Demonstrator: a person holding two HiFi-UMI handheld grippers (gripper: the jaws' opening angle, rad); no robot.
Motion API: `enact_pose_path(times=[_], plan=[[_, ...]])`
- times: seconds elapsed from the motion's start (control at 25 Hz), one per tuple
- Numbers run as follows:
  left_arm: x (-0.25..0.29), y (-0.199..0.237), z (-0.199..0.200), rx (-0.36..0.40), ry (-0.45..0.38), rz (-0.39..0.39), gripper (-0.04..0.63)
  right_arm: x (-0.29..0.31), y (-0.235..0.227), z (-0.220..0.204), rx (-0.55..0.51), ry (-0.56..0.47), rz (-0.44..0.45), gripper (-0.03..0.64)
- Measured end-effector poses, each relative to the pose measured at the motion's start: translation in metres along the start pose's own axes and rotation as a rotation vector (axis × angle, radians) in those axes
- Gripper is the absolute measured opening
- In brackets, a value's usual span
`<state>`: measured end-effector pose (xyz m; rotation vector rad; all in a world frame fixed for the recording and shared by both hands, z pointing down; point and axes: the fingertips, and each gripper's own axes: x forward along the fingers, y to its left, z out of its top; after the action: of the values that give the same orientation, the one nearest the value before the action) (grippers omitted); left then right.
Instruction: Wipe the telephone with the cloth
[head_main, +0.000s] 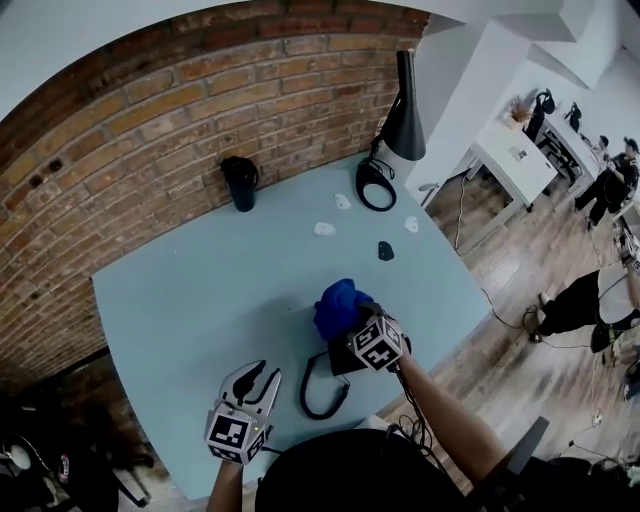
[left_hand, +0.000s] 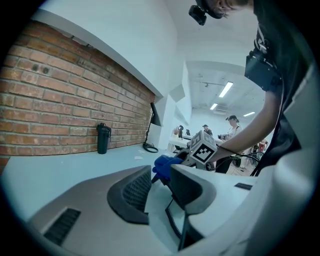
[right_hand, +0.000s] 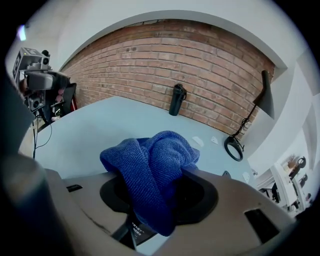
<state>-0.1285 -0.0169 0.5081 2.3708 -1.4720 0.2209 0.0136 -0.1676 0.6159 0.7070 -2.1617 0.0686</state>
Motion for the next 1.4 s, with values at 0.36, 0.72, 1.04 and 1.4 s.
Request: enact_pose_path(times=[0.36,0.72,1.04,1.4], plan=[[0.002,-0.005,-0.012,0.002,0.02,0.008,0.132,0.002,0.008,-0.005,0.008,-0.03,0.015,0.184],[0.009,-0.015,-0.012,0.015,0.036,-0.03,0.132,-0.003,0.025,-0.022,0.017,-0.002,0.033,0.183],[0.01,-0.021,-0.014,0.019,0.045,-0.052,0.132,-0.006,0.036,-0.032,0.006,0.027,0.036,0.183],[0.012,-0.029,-0.021,0.019,0.057,-0.077,0.132,-0.01,0.058,-0.052,-0.03,0.068,0.052,0.183]])
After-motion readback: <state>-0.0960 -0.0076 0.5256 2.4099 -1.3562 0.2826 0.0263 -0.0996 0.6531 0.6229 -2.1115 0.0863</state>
